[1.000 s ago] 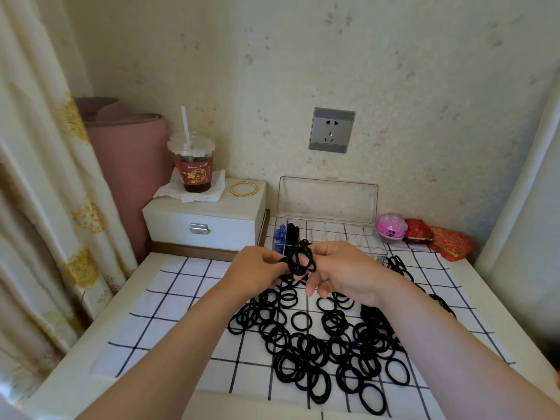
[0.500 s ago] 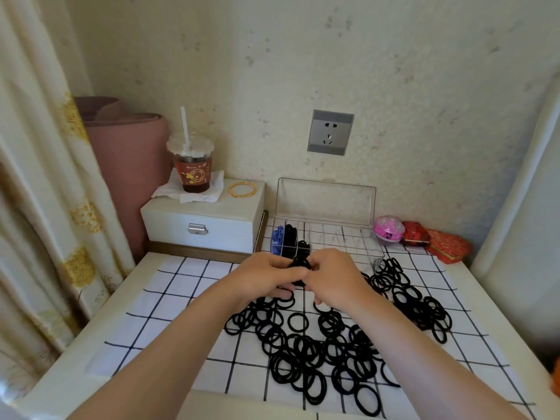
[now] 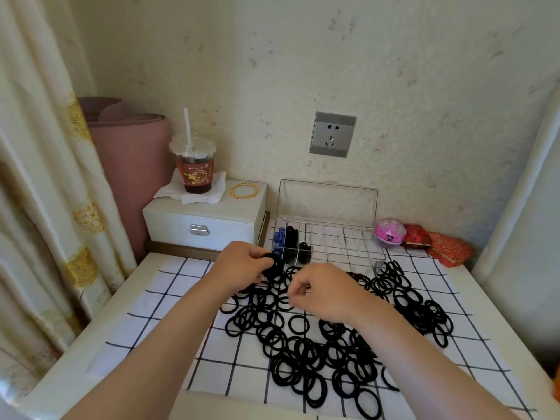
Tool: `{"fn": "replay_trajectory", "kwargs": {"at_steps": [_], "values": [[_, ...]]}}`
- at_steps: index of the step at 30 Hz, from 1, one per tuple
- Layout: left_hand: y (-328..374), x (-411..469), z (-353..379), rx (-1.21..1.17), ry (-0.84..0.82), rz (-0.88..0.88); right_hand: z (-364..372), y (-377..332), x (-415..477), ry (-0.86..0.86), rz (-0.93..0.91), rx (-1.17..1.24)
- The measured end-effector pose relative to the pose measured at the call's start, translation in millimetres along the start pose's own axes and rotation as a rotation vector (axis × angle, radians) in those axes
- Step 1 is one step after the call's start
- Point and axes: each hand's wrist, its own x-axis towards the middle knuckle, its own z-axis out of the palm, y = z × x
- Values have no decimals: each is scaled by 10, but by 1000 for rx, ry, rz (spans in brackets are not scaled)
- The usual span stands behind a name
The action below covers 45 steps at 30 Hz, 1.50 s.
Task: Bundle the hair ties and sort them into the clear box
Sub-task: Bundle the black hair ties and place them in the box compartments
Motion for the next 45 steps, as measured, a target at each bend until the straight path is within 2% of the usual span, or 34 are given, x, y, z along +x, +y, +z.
{"fn": "replay_trajectory", "kwargs": {"at_steps": [2, 4, 12, 19, 21, 23, 28, 30, 36, 45], "values": [[-12, -7, -12, 39, -7, 11, 20, 1, 0, -146, -30, -101], [-24, -15, -1, 70, -20, 33, 34, 17, 12, -213, -31, -172], [-43, -28, 47, 157, -61, 81, 83, -27, 49, -156, -52, -230], [-62, -39, 52, 150, -62, 79, 139, -47, 18, -264, -63, -416], [-61, -38, 53, 143, -56, 77, 134, -15, 28, -263, -35, -346], [-66, -31, 56, 134, -50, 69, 69, 33, 44, -201, 11, -168], [-71, -9, 119, 59, -35, 44, -114, 39, 1, -109, 112, 536], [-57, -13, 158, -12, -48, 14, -174, 21, -7, -81, 121, 697], [52, -72, 245, -324, -229, -49, -190, 12, 55, 65, 205, 876], [64, -62, 275, -549, -310, -135, -118, -53, 84, 336, 241, 669]]}}
